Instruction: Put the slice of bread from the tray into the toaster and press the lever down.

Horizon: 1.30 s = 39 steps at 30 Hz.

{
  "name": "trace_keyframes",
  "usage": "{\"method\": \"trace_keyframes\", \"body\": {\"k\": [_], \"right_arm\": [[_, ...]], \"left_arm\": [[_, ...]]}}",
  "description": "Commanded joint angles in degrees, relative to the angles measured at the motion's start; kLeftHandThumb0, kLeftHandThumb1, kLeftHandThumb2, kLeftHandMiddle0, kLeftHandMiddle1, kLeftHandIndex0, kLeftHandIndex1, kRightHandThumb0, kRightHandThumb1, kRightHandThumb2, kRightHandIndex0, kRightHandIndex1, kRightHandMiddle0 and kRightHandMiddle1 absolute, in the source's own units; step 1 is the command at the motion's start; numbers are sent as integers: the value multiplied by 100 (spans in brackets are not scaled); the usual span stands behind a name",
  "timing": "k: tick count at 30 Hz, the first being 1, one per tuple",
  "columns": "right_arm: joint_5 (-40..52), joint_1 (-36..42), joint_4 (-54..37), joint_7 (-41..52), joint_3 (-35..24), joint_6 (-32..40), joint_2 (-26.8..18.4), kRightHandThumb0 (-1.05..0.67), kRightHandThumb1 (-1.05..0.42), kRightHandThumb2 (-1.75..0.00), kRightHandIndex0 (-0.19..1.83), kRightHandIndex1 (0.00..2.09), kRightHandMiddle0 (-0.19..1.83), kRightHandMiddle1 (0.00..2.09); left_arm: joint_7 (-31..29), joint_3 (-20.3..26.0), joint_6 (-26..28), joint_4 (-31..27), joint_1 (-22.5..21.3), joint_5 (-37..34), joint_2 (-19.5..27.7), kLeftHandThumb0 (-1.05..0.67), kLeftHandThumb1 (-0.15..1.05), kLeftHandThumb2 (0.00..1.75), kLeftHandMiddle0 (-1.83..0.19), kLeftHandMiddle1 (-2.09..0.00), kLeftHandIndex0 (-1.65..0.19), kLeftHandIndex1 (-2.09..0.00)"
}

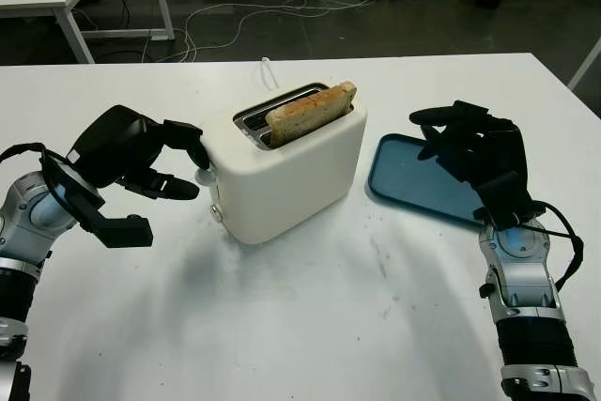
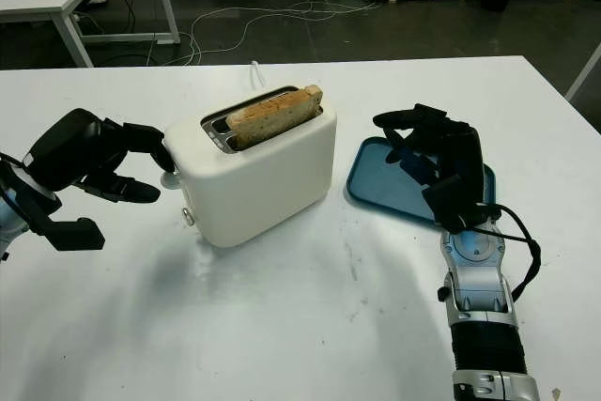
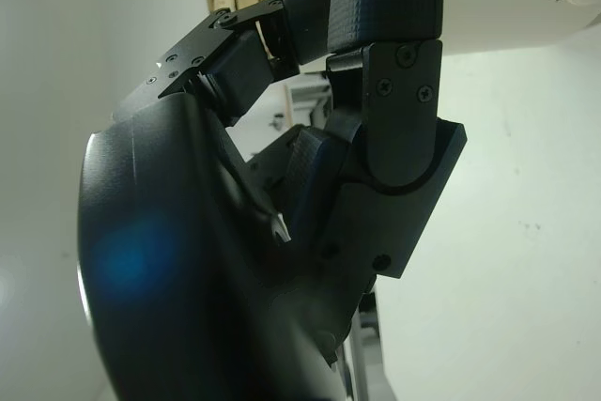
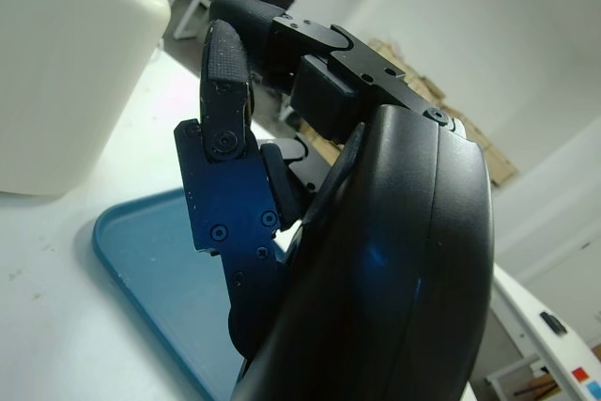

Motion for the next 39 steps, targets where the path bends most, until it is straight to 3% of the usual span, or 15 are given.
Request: {"method": "trace_keyframes", "body": {"k": [1, 7, 14, 19, 30, 39], "right_arm": [[65, -39, 33, -4, -22, -159, 11, -46, -92, -26, 89, 137, 100, 55], [42, -50, 92, -24, -40, -262, -10, -47, -92, -25, 90, 137, 101, 55], [92, -60, 129, -23, -62, -278, 9, -44, -92, -24, 90, 138, 100, 56], [119, -64, 163, -6, -72, -310, 4, -43, -92, -25, 92, 138, 100, 56], [150, -45, 162, -9, -92, -349, -2, -41, -92, -24, 93, 138, 99, 60], [195, -27, 172, 58, -100, -409, -15, -41, -92, -25, 93, 136, 98, 61]], "left_arm": [[-73, -124, 49, -118, 81, 47, 75, -105, 92, 54, -127, -175, -68, -99], [-148, -279, -129, -179, 245, -4, 139, -105, 92, 53, -120, -175, -66, -95], [592, -294, -743, 112, 455, 159, -82, -105, 92, 56, -113, -175, -70, -84], [1015, -316, -876, 226, 505, 428, -117, -105, 92, 62, -113, -175, -68, -83], [1026, -475, -238, -16, 679, 854, 95, -105, 92, 62, -123, -175, -50, -109], [838, -534, 84, -34, 741, 673, 109, -105, 92, 57, -122, -175, -50, -113]]}}
